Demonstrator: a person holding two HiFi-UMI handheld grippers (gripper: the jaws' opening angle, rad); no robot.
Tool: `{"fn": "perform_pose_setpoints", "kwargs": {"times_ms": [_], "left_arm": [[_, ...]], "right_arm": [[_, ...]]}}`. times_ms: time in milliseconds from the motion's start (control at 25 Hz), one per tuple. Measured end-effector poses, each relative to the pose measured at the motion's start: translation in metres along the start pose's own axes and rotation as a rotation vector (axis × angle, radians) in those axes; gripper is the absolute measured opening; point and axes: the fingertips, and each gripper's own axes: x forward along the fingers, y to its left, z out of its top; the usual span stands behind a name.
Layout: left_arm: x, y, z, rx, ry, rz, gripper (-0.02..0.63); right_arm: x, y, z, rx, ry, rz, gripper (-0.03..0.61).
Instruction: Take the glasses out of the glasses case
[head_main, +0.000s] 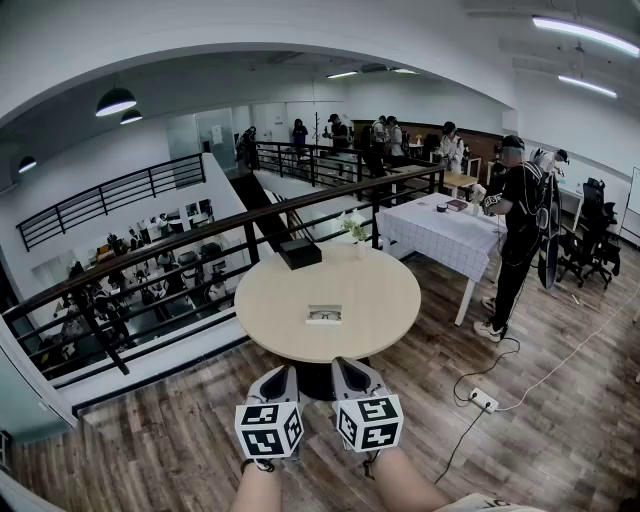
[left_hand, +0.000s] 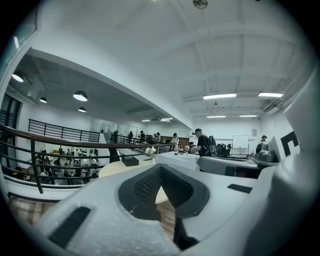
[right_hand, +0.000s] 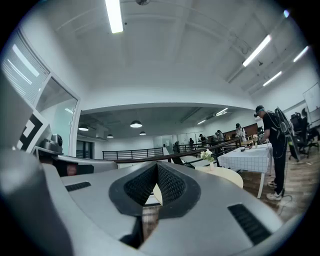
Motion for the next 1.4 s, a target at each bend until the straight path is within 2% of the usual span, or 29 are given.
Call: {"fn": "perform_pose_setpoints", "kwargs": {"times_ms": [320,560,760,1160,1400], "left_arm": [[0.006,0.030,0.002,-0.009,-0.007,-0.022,0.012],[0.004,0.052,-0.005,-0.017,0.002,-0.068,0.012],[0.004,0.065,-0.012,-0.033,0.022,-0.106,0.012],[0.021,0.092,-0.013,-0.032,0.032,-0.118,0.012],[0.046,0.103,-0.016,-0.013,0.038,-0.110,0.012]], "right_arm": [[0.027,0.026,-0.001,-0.034,-0.002,0.005,0.014],[0.039,0.044,-0.018,0.047,0.009,-0.012,0.014],[0.045,0.058,-0.023,0.043,0.018,-0.033,0.014],[0.079,0.057,-0.020,0.045,0.001,-0.071,0.015],[0.104,0.038,-0.024,0.059,-0.015,-0.102,0.015]]}}
